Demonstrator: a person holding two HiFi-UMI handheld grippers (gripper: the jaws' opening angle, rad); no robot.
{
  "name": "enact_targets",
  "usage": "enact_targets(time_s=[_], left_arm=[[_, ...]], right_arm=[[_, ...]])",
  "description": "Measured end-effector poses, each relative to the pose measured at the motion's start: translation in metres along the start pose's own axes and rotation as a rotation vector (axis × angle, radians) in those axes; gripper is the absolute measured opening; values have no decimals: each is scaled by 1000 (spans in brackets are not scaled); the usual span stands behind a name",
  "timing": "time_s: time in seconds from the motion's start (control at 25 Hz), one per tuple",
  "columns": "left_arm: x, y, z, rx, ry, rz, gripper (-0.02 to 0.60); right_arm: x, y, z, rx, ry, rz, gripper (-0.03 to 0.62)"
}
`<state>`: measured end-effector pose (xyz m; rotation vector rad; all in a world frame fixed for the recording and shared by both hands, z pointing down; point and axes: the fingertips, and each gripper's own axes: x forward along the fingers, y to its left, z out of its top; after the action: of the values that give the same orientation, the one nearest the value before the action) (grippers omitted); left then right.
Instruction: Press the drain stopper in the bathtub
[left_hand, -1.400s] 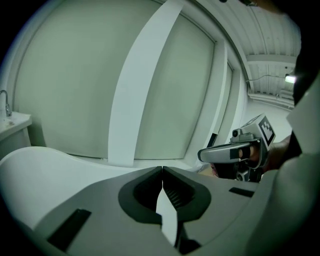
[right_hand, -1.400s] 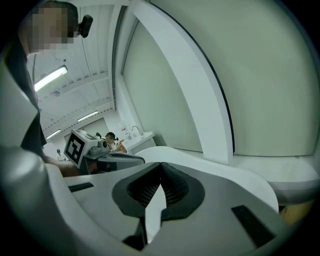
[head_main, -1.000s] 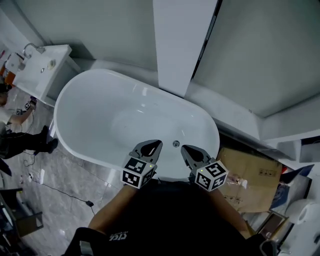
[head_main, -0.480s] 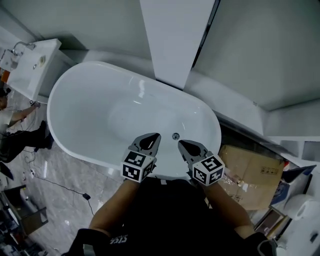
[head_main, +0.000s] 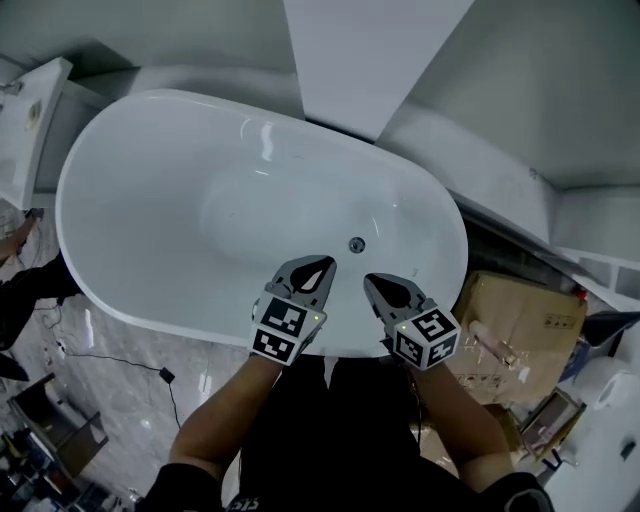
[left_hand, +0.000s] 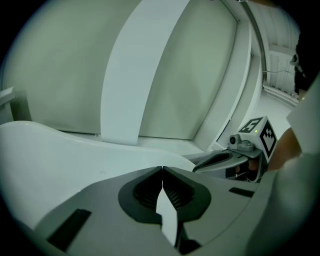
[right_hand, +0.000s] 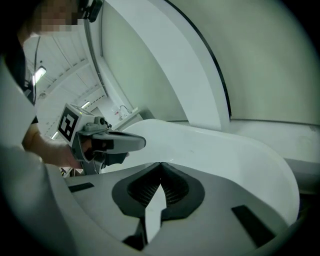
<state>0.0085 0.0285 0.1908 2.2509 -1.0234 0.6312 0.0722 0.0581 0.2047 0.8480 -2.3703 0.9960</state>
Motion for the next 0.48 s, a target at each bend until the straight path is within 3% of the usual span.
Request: enact_targets(time_s=[0.48], left_arm=[[76,43,-170,-93,185,-11,18]], right_arm=[[114,-66,-140,42,132,10,14]])
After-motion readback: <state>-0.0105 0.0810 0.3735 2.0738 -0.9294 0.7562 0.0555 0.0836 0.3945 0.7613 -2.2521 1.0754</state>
